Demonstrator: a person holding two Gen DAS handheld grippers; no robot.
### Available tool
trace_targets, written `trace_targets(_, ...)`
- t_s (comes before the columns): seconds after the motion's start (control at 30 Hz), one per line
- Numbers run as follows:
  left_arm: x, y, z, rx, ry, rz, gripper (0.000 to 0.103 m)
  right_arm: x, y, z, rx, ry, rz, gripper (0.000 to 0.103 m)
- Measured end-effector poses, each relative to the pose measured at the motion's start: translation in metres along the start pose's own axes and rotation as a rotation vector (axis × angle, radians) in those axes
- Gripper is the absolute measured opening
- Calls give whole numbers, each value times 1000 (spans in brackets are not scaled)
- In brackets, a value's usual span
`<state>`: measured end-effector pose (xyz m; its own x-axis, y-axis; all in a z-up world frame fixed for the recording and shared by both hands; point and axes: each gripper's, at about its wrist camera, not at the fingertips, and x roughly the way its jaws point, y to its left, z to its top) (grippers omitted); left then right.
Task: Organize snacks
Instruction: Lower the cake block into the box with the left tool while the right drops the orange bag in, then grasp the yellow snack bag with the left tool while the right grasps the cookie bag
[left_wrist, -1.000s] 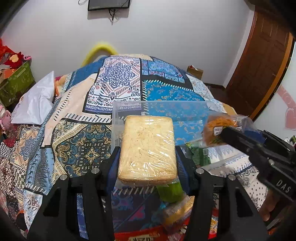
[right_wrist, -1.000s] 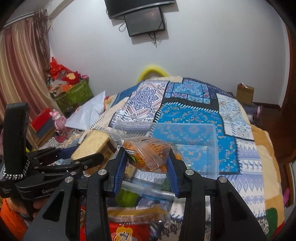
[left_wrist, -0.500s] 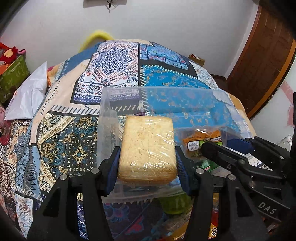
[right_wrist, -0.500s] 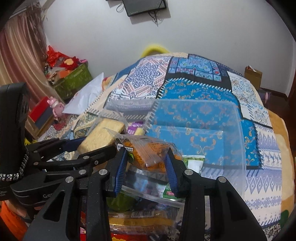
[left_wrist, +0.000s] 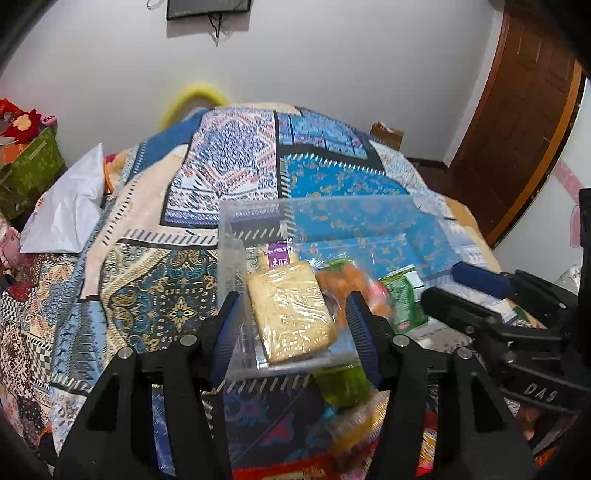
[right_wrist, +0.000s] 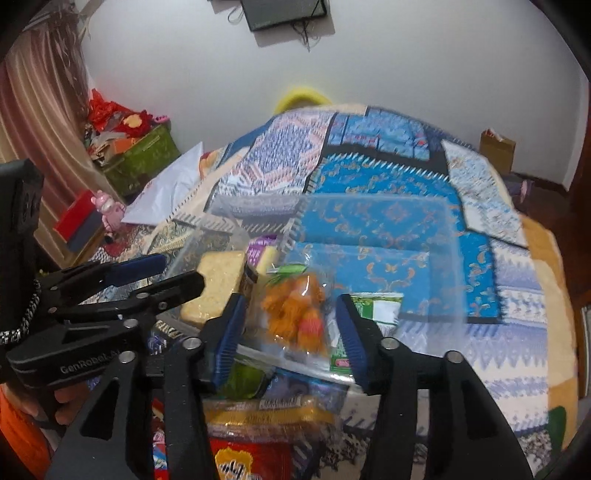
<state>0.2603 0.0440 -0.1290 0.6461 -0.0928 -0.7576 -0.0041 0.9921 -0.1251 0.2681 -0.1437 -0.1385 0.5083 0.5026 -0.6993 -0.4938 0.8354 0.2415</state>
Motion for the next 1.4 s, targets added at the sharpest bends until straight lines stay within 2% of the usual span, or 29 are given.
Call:
trace_targets(0.1, -24, 1, -3, -4, -33, -3, 63, -25, 2, -1, -3, -60, -28, 67)
trace_targets(0.4, -82, 6, -31, 10, -84, 46, 71, -85, 8, -16, -27, -148, -76, 69)
trace_targets(0.63, -104, 18, -67, -1, -74, 77, 73, -104, 8, -46, -38, -142, -116, 76)
trace_targets(0.93, -104, 50, -131, -50, 11, 106, 73, -102, 4, -91, -29, -63, -173, 76)
trace_targets(1.13, -95, 56, -168, -54, 73, 121, 73, -91, -2, -117, -12, 1, -189, 76)
trace_targets(1.4, -67, 53, -193, -53, 160, 102, 73, -65, -10, -135, 4, 105, -177, 76)
